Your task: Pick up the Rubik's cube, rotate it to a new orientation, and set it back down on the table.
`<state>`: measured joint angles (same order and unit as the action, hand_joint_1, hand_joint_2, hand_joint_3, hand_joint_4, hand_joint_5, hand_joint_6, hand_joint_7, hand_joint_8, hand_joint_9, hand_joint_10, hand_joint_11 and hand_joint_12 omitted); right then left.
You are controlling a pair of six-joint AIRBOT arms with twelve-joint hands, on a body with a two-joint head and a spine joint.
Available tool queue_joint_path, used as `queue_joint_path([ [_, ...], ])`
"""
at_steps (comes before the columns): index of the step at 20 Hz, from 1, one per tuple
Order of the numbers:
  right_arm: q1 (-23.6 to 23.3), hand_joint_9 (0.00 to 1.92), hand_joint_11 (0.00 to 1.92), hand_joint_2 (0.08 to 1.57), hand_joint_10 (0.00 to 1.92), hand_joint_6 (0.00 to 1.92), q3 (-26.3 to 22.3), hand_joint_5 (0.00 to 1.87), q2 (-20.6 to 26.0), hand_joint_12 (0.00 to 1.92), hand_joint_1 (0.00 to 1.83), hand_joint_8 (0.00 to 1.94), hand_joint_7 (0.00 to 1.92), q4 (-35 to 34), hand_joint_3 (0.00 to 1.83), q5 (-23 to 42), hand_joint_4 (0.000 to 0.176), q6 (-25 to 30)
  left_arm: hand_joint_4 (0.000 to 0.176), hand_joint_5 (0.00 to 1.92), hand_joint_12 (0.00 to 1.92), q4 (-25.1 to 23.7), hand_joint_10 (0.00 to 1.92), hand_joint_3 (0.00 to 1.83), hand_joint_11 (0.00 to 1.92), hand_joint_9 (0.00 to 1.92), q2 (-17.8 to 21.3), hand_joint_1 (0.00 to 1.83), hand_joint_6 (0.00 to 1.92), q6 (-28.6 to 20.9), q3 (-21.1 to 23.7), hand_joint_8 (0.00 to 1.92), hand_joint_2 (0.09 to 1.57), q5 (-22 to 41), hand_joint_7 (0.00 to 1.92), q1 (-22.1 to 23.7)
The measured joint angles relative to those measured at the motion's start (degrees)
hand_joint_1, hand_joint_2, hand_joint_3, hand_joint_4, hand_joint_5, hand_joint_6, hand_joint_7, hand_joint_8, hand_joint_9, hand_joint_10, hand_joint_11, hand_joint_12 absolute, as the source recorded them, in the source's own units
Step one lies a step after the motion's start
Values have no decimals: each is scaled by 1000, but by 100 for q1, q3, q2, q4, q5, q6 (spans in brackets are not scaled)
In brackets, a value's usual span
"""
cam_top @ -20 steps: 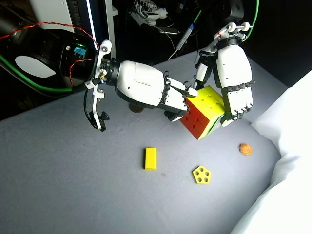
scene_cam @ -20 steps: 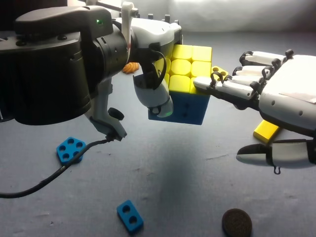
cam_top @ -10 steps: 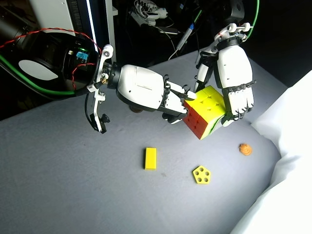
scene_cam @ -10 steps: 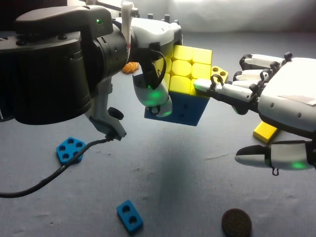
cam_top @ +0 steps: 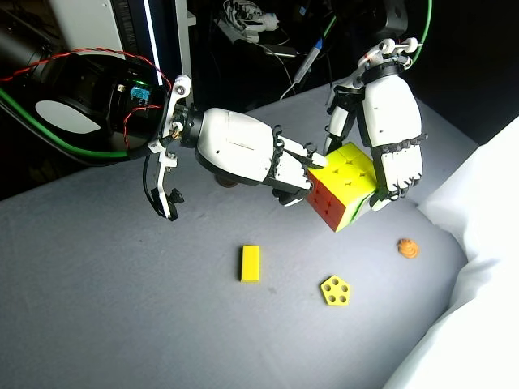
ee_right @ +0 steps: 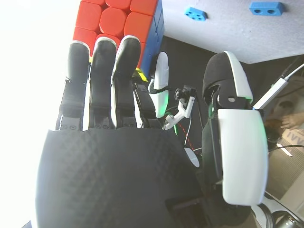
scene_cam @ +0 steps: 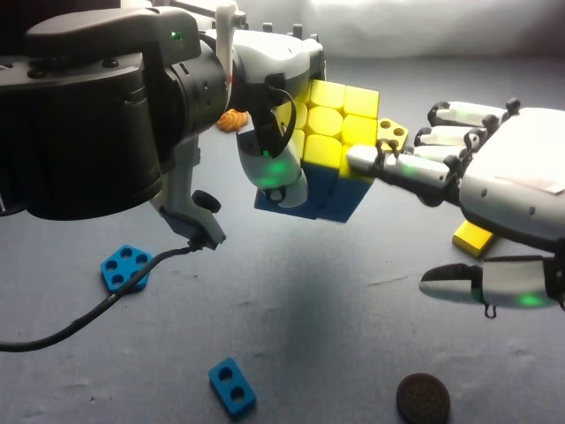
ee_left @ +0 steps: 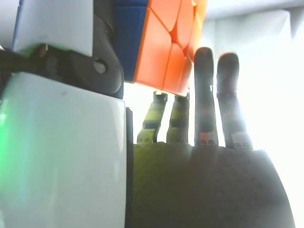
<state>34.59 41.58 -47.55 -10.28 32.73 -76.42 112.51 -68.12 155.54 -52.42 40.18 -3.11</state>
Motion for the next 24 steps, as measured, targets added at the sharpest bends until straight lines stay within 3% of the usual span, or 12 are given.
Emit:
queue_joint_path([
  [3, 61, 141, 0, 1185, 1921, 5, 0, 71, -39, 1921, 503, 1589, 231, 9, 4, -107, 0, -39, 0, 55, 1775, -20, 1526, 8, 3, 106, 0, 1223, 1342, -37, -9, 1404, 1118, -13, 96, 9],
  [5, 68, 159, 0, 1198, 1909, 2, 0, 48, -46, 1921, 461, 1600, 253, 20, 8, -133, 0, -44, 0, 119, 1807, -13, 1581, 1, 2, 85, 0, 1216, 1231, -37, -9, 1471, 1110, -11, 57, 9],
  [7, 68, 175, 23, 1194, 1921, 7, 0, 47, -46, 1921, 485, 1604, 260, 17, 4, -133, 0, -46, 0, 122, 1709, -15, 1510, 2, 83, 118, 0, 1199, 1253, -39, -31, 1405, 1113, -26, 89, 9],
  [12, 66, 249, 80, 1181, 1833, 4, 87, 60, -166, 1921, 498, 1491, 316, -236, 0, -114, 0, -345, 0, 107, 1686, -48, 1475, 0, 122, 150, 0, 1226, 1257, -24, -33, 1366, 1107, 20, 122, 20],
  [16, 72, 178, 46, 1182, 1918, 14, 166, 104, -306, 1921, 474, 1608, 290, -391, 0, -225, 0, -531, 0, 142, 1667, -57, 1448, 0, 112, 146, 0, 1233, 1156, -57, -31, 1315, 1110, 42, 125, 22],
  [18, 72, 148, 1, 1180, 1921, 11, 166, 104, -304, 1921, 476, 1627, 287, -393, 0, -216, 0, -531, 0, 74, 1715, -55, 1485, 4, 59, 99, 0, 1192, 1238, -63, -33, 1350, 1128, 44, 83, 26],
  [21, 72, 141, 0, 1189, 1921, 4, 186, 70, -330, 1921, 457, 1652, 230, -393, 2, -214, 0, -533, 0, 125, 1704, -55, 1463, 1, 104, 146, -2, 1244, 1199, -61, -33, 1335, 1126, 50, 122, 26],
  [24, 70, 155, 0, 1188, 1921, 3, 275, 57, -404, 1921, 487, 1579, 261, -404, 0, -177, 0, -562, 0, 128, 1740, -68, 1465, 4, 34, 138, 0, 1232, 1195, -63, -44, 1347, 1138, 85, 120, 28],
])
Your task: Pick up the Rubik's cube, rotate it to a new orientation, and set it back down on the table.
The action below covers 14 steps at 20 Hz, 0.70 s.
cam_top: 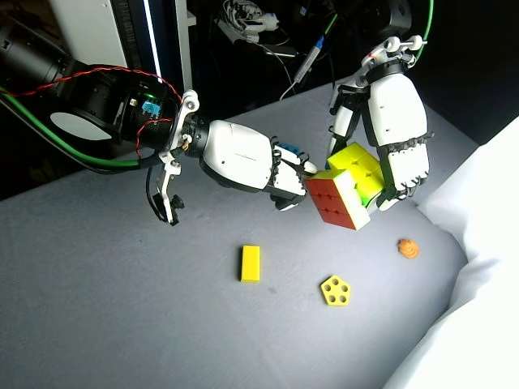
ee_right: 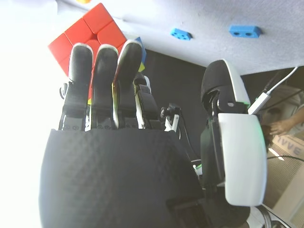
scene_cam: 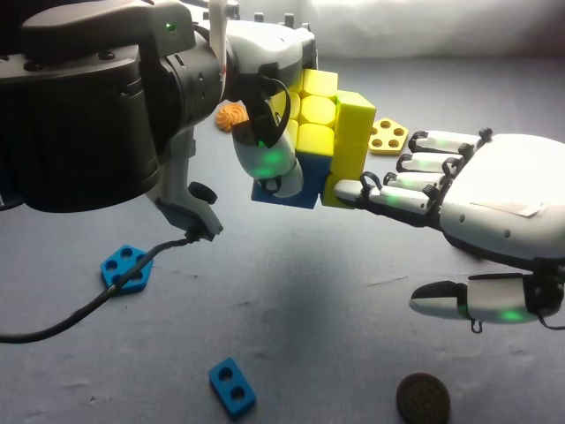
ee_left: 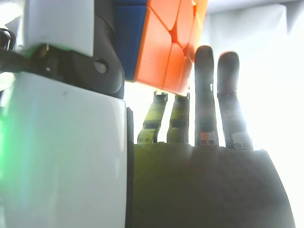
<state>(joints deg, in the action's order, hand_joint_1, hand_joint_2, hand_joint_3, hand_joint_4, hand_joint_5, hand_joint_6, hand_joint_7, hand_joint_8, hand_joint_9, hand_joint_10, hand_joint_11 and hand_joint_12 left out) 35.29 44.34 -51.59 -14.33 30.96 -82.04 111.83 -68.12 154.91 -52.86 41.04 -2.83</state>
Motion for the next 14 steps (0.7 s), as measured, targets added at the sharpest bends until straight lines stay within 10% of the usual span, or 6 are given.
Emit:
queue_joint_path([
  [14, 2, 153, 3, 1185, 1921, 3, 120, 57, -142, 1921, 485, 1653, 247, -109, 0, 2, 0, -103, 0, 124, 1701, 2, 1486, 1, 86, 129, 0, 1233, 1231, 7, -11, 1389, 1157, 35, 107, 15],
])
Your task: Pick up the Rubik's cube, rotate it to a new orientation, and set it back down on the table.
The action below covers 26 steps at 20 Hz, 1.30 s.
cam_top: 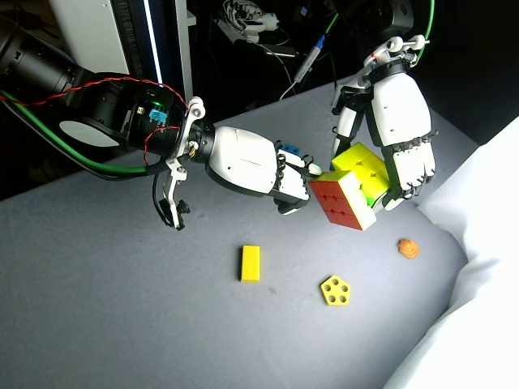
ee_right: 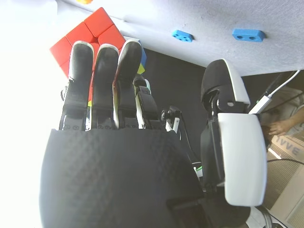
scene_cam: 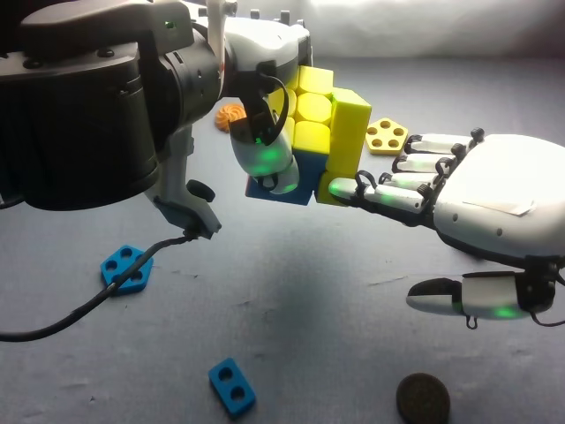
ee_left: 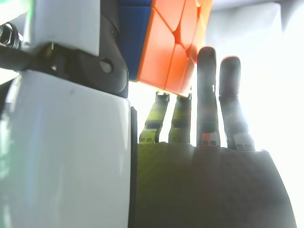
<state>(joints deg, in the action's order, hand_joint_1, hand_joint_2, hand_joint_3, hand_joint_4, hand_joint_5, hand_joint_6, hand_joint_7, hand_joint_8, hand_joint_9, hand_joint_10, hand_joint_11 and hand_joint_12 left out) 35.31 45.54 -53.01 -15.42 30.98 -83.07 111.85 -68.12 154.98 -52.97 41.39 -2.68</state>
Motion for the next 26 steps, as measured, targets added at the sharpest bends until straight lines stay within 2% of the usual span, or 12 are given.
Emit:
queue_joint_path([
  [1, 0, 121, 0, 1182, 1921, 11, 24, 56, -31, 1921, 479, 1750, 228, -39, 0, -13, 0, -70, 0, 77, 1762, 0, 1505, 3, 16, 103, 0, 1209, 1286, -20, -2, 1397, 1160, -2, 91, 4],
  [3, 0, 86, 0, 1185, 1921, 9, 63, 56, -107, 1921, 462, 1719, 181, -260, 0, -70, 0, -236, 0, 94, 1743, -2, 1492, 0, 21, 101, -2, 1212, 1266, -37, 0, 1355, 1154, -42, 104, 42],
  [4, 0, 109, 0, 1203, 1921, 1, 105, 11, -129, 1921, 479, 1641, 182, -289, 6, -129, 0, -260, 0, 104, 1709, -20, 1480, 0, 60, 115, -2, 1207, 1239, -39, 0, 1371, 1139, -81, 103, 42],
  [6, 2, 121, 0, 1212, 1921, 3, 105, 10, -133, 1921, 454, 1642, 190, -308, 9, -188, 0, -273, 0, 102, 1712, -20, 1480, 3, 60, 120, 0, 1182, 1233, -42, -2, 1379, 1156, -66, 99, 42],
  [9, 0, 160, 0, 1207, 1888, 18, 105, 69, -138, 1921, 432, 1559, 313, -304, 2, -170, 0, -273, 0, 64, 1718, -20, 1474, 5, 56, 131, -2, 1162, 1299, -44, -2, 1382, 1167, -68, 97, 42],
  [10, 0, 122, 0, 1200, 1914, 10, 105, 59, -140, 1921, 414, 1644, 302, -306, 0, -170, 0, -273, 0, 71, 1693, -20, 1429, 0, 52, 154, -2, 1183, 1275, -44, -2, 1357, 1139, -68, 123, 42],
  [13, -4, 146, 0, 1197, 1921, 2, 105, 45, -140, 1921, 485, 1618, 293, -308, 0, -142, 0, -273, 0, 79, 1624, -22, 1343, 3, 79, 191, -2, 1166, 1231, -44, -2, 1290, 1156, -66, 150, 42],
  [18, -7, 131, 0, 1211, 1919, 2, 127, 25, -164, 1921, 451, 1579, 237, -326, 3, -131, 0, -273, 0, 121, 1623, -22, 1368, 1, 95, 179, -2, 1194, 1184, -50, -20, 1321, 1167, -61, 127, 42],
  [20, -7, 140, 0, 1190, 1921, 7, 151, 41, -175, 1921, 503, 1550, 259, -330, 0, -133, 0, -273, 0, 117, 1611, -22, 1347, 0, 103, 191, -2, 1182, 1192, -50, -20, 1311, 1151, -61, 137, 42],
  [26, -9, 155, 0, 1195, 1921, 1, 234, 38, -258, 1921, 505, 1569, 272, -398, 0, -140, 0, -280, 0, 141, 1640, -39, 1330, 0, 88, 208, -2, 1203, 1161, -50, -20, 1291, 1149, -37, 151, 42],
])
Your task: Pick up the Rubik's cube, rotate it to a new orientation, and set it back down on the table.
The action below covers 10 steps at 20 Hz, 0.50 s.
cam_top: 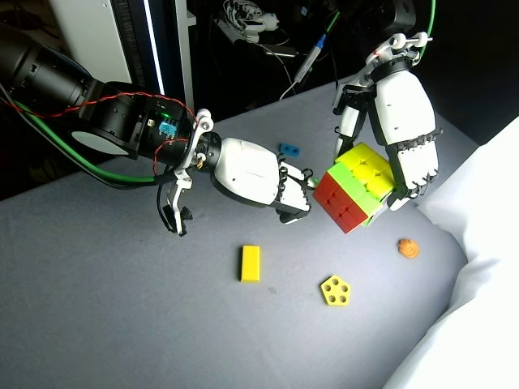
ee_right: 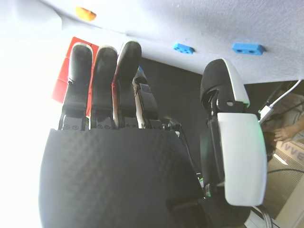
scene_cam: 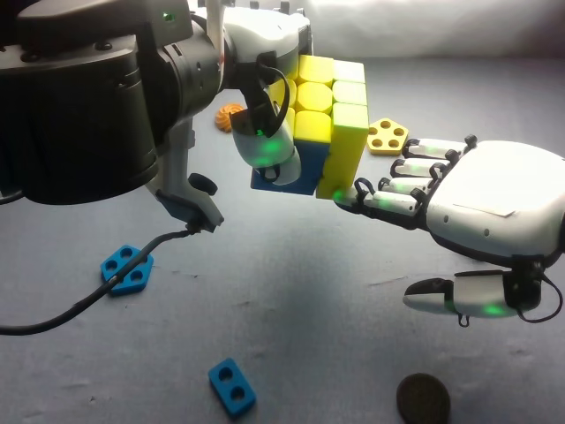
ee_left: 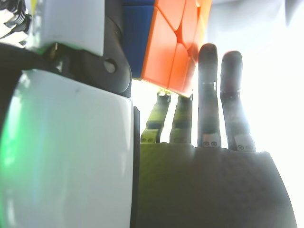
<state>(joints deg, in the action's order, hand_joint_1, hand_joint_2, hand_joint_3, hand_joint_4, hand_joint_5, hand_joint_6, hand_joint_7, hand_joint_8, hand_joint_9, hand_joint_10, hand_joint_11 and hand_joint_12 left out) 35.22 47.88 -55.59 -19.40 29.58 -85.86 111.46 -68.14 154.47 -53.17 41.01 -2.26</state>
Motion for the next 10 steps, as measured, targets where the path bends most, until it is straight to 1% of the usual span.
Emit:
queue_joint_path([
  [1, 0, 143, 0, 1191, 1911, 3, 0, 43, 0, 1921, 508, 1543, 273, 0, 0, 0, 0, 0, 0, 102, 1658, 0, 1366, 4, 60, 172, 0, 1178, 1178, 0, 0, 1298, 1163, -2, 119, 0],
  [3, 0, 156, 0, 1193, 1898, 3, 0, 50, 0, 1921, 482, 1503, 289, -2, 0, 0, 0, -4, 0, 81, 1609, 0, 1322, 1, 104, 212, 0, 1149, 1212, 0, 0, 1279, 1161, 0, 153, 0],
  [4, 0, 157, 0, 1197, 1909, 2, 0, 49, -9, 1921, 482, 1507, 278, -7, 1, 4, 0, -9, 0, 93, 1585, 0, 1303, 0, 128, 228, 0, 1158, 1202, 0, 0, 1260, 1158, 0, 165, 0],
  [6, 0, 146, 0, 1200, 1920, 4, 0, 47, -24, 1921, 481, 1527, 267, -11, 1, 7, 0, -13, 0, 123, 1626, 0, 1305, 0, 109, 237, 0, 1193, 1184, 0, 0, 1274, 1153, 0, 171, 0],
  [7, -4, 156, 0, 1188, 1921, 10, 0, 64, -24, 1921, 514, 1543, 281, -9, 0, 2, 0, -15, 0, 85, 1638, 0, 1322, 4, 80, 204, 0, 1177, 1199, 0, 0, 1303, 1168, 0, 131, 0],
  [8, -4, 151, 0, 1189, 1921, 5, 4, 54, -24, 1921, 515, 1537, 277, -11, 0, 9, 0, -15, 0, 69, 1614, 0, 1317, 0, 92, 208, 0, 1151, 1222, 0, 0, 1307, 1150, 0, 129, 0],
  [10, -4, 139, 0, 1192, 1917, 5, 20, 57, -44, 1921, 493, 1541, 281, -9, 0, 11, 0, -20, 0, 87, 1596, -2, 1296, 0, 115, 227, 0, 1167, 1211, 0, 0, 1274, 1140, 0, 157, 0],
])
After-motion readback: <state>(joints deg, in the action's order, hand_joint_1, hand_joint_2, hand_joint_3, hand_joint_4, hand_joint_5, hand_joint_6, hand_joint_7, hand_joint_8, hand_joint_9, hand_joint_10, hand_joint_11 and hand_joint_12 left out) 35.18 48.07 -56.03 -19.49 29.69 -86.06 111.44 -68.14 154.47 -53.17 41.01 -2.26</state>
